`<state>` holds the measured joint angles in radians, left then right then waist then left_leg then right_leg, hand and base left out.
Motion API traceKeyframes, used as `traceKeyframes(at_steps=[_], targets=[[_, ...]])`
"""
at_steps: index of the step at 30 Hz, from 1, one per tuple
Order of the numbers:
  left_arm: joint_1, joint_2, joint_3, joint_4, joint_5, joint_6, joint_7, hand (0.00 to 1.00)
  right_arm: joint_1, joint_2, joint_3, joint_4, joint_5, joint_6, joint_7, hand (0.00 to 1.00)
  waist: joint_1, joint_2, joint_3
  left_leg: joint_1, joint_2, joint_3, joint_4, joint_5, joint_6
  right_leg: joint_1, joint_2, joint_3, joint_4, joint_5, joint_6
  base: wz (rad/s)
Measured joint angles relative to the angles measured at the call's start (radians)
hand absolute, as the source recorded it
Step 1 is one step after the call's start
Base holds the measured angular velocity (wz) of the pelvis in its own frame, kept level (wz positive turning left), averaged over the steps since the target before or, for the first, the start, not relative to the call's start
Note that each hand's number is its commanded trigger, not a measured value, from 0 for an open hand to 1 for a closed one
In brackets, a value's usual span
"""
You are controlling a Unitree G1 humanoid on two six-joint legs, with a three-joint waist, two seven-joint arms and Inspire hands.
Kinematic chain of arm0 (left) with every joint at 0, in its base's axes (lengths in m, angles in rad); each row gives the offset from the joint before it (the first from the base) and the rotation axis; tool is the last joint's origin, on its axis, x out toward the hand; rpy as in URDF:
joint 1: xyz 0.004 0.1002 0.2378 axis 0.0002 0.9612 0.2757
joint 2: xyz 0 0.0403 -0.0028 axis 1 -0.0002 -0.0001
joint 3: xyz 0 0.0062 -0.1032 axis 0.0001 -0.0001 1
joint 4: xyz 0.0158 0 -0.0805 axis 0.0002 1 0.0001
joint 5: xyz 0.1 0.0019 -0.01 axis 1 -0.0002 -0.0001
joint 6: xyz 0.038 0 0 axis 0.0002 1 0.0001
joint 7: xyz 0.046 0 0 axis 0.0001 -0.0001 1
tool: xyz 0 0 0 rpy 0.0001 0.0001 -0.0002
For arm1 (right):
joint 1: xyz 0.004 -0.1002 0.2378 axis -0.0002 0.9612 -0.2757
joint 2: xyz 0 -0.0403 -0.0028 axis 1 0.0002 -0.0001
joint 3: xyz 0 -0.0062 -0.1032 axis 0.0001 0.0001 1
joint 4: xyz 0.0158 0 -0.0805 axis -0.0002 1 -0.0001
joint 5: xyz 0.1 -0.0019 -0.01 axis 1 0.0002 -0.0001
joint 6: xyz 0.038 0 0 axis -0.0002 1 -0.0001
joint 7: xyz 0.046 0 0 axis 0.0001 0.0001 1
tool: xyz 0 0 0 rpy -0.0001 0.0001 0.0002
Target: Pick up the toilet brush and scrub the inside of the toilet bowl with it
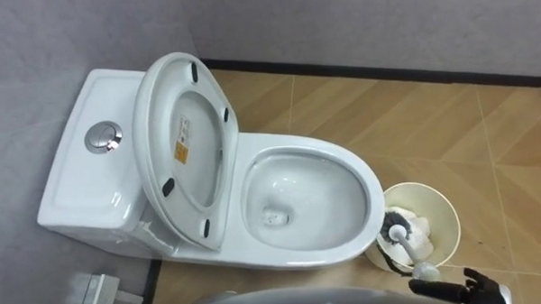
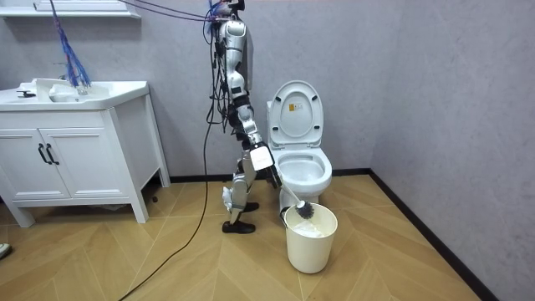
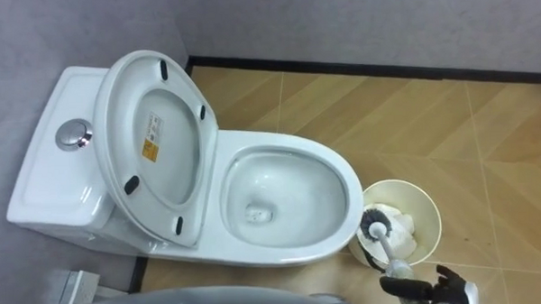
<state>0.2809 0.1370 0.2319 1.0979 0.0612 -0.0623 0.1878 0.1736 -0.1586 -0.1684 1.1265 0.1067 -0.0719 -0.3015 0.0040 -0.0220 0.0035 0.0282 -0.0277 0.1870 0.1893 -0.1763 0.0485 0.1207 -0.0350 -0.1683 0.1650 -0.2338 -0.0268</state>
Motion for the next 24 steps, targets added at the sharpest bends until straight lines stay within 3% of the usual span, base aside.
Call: traceKeyframes(at_steps=[24], targets=[[-0.003, 0.001, 0.001, 0.001, 0.0, 0.013, 0.0, 0.0, 0.005, 0.0, -0.003, 0.028, 0.098, 0.001, 0.045, 0.0, -0.002, 0.004, 0.0015, 0.002, -0.001, -0.001, 0.0, -0.004, 0.001, 0.004, 0.0, 0.0, 0.002, -0.001, 0.002, 0.0]])
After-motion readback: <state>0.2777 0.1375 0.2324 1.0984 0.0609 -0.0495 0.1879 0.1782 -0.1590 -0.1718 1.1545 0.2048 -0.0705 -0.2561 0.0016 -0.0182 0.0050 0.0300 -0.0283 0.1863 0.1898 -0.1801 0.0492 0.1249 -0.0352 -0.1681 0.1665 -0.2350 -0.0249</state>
